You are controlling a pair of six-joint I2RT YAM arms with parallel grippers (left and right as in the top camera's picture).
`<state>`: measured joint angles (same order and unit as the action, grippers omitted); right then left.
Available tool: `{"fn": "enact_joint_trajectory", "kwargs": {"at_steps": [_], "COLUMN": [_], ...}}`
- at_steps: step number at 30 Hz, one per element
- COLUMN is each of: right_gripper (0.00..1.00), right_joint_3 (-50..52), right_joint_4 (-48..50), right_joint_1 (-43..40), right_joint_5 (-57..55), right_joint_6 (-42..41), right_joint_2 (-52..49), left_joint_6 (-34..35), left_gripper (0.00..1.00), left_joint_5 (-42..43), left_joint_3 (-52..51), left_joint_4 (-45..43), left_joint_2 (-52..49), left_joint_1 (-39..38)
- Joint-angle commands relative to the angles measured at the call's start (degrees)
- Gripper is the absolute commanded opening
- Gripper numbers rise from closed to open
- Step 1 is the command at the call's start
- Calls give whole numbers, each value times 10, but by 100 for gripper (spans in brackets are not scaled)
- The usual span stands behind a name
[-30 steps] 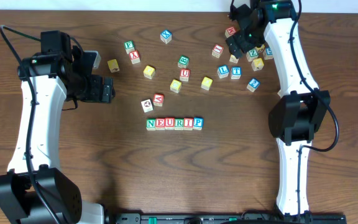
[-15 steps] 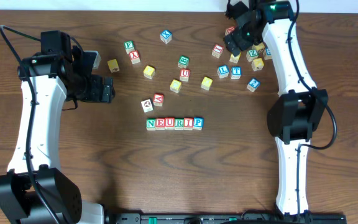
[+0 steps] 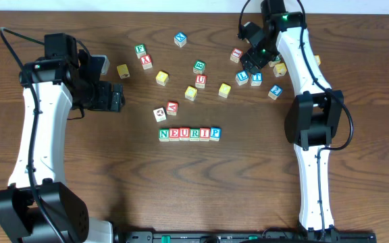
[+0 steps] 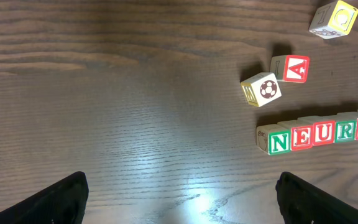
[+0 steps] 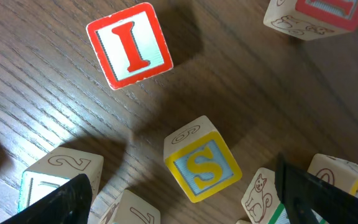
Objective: Spell out NEURIPS
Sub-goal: 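Move the right gripper toward the block pile at the top right, then lower the open right gripper over the yellow S block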
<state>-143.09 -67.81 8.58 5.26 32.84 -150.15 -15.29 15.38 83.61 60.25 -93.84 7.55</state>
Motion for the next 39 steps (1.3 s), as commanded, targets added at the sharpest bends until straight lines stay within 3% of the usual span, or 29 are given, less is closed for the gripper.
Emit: {"fn": "enact_joint_trajectory", "kwargs": {"at_steps": [1, 9, 13, 39], "right_gripper": [90, 90, 83, 82], "right_joint_3": [-7, -7, -7, 4], "right_joint_4": [2, 8, 10, 13], "right_joint_1": [-7, -12, -13, -18], "right_joint_5": [3, 3, 3, 30], "right_joint_6": [16, 18, 20, 20], "right_joint_2": [-8, -8, -8, -10], "left_joint_6": [-7, -7, -7, -7], "left_gripper": [95, 95, 95, 95], "left_joint_5": [6, 6, 6, 6], "left_joint_3": [11, 11, 11, 11], "left_joint_4": [3, 3, 3, 3], "left_joint_2": [8, 8, 8, 8], "left_joint_1": [0, 0, 0, 0]}}
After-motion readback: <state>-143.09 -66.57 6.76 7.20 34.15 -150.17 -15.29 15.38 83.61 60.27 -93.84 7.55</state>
